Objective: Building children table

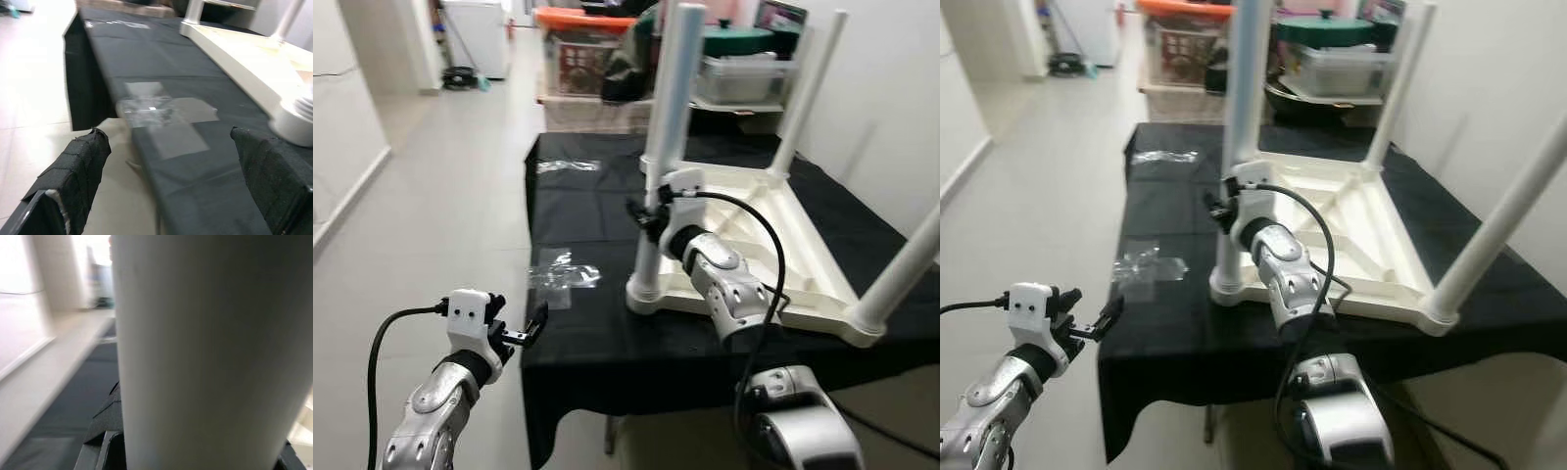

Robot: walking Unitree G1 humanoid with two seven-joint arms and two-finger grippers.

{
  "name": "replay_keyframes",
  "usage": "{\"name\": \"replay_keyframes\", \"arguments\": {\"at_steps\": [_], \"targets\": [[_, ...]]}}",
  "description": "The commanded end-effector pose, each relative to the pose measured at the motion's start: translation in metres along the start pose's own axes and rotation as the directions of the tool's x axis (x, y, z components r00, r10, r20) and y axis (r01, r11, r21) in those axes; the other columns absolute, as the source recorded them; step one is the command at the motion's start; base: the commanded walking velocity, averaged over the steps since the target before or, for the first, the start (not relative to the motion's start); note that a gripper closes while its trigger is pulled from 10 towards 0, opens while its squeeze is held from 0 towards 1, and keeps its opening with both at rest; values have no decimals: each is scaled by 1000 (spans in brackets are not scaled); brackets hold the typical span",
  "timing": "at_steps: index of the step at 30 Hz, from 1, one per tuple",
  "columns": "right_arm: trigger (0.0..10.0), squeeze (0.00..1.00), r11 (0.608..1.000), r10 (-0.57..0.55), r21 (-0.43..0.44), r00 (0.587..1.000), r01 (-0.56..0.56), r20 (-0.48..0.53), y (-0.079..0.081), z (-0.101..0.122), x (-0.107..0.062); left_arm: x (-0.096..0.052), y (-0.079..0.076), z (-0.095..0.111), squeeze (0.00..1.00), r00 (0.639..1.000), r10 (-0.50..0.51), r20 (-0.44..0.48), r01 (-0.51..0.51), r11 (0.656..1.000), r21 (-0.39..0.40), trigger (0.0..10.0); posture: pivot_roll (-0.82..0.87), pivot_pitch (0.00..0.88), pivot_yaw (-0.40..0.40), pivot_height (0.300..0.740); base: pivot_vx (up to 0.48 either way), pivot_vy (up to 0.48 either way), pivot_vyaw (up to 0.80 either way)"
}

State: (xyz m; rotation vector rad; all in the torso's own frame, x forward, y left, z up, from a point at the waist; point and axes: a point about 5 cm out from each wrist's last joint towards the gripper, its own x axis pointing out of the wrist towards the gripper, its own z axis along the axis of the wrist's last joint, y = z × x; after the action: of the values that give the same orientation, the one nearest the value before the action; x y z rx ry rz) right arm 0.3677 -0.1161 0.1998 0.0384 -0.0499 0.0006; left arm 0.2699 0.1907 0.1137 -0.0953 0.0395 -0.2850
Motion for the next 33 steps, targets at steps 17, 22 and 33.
{"name": "replay_keyframes", "arguments": {"at_steps": [17, 22, 33], "targets": [[10000, 0, 826, 561, -42, 812, -563, 161, 3, 61, -2, 1, -1, -2, 0, 1000, -6, -4, 6, 1000, -5, 10000, 50, 0, -91, 740, 0, 0, 0], [10000, 0, 645, 763, -191, 640, -740, 95, -17, 74, 4, 3, -3, -2, 0, 1000, -8, -2, 8, 1000, -2, 10000, 63, 0, -102, 740, 0, 0, 0], [0, 0, 527, 843, -146, 537, -837, -36, 19, 34, 3, -1, -3, -3, 0, 1000, 5, 1, -5, 1000, -10, 10000, 45, 0, -95, 740, 0, 0, 0]]}}
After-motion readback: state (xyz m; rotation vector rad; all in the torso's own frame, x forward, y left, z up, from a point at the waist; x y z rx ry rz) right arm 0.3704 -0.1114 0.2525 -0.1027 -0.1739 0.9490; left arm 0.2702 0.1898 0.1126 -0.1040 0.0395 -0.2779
